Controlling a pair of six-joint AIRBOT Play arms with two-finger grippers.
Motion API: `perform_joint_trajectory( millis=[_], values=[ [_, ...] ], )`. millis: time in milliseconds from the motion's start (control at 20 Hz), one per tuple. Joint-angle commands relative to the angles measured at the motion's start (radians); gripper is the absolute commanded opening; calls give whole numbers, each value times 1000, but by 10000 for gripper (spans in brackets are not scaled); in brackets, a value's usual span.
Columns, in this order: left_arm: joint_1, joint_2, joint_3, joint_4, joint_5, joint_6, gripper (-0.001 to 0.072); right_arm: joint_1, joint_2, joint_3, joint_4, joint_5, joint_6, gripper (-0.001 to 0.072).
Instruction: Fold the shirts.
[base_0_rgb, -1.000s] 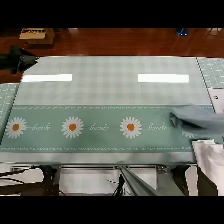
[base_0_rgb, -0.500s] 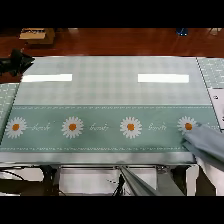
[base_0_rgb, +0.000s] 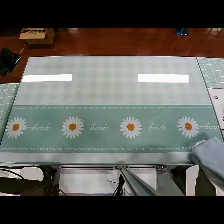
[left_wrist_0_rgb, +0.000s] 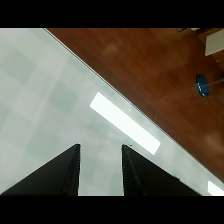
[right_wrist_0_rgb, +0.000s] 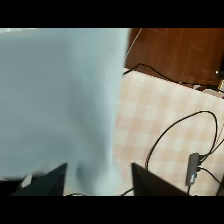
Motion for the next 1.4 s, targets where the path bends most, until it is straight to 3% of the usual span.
perform_joint_trajectory(
  millis=[0, 100, 200, 350, 450, 500, 600, 650, 700, 750, 800, 950, 1100, 1350],
  values=[
    [3, 0, 1, 1, 20, 12, 323, 0, 16, 0, -76, -5, -38, 492],
    [3, 0, 1, 1, 4, 13, 340, 0, 16, 0, -48, -88, -38, 493],
    [2, 2, 4, 0, -43, 39, 596, 7, 16, 0, 125, -235, -83, 492],
    [-18, 14, 38, 1, -210, 97, 608, 110, -53, 1, 461, -321, -183, 492],
    [-66, 42, 74, 61, -328, 141, 594, 254, -131, 1, 584, -332, -175, 493],
    [-100, 62, 90, 164, -373, 106, 594, 340, -170, 1, 624, -365, -140, 493],
    [-192, 112, 105, 473, -447, -86, 594, 501, -235, 1, 692, -470, -84, 499],
    [-241, 129, 105, 600, -500, -149, 595, 574, -262, 1, 716, -527, -67, 589],
    [-299, 141, 105, 692, -571, -185, 606, 647, -290, 1, 739, -581, -67, 606],
    [-352, 146, 105, 729, -639, -203, 703, 713, -316, 1, 751, -626, -66, 606],
    [-412, 148, 105, 742, -702, -217, 720, 768, -339, 1, 755, -658, -59, 606],
    [-596, 159, 105, 826, -791, -285, 717, 910, -418, 1, 776, -634, -32, 606],
    [-762, 227, 105, 977, -773, -389, 716, 1016, -477, 1, 774, -558, -45, 606],
    [-895, 337, 39, 992, -771, -487, 715, 1055, -482, 58, 795, -594, -102, 606]
  ],
)
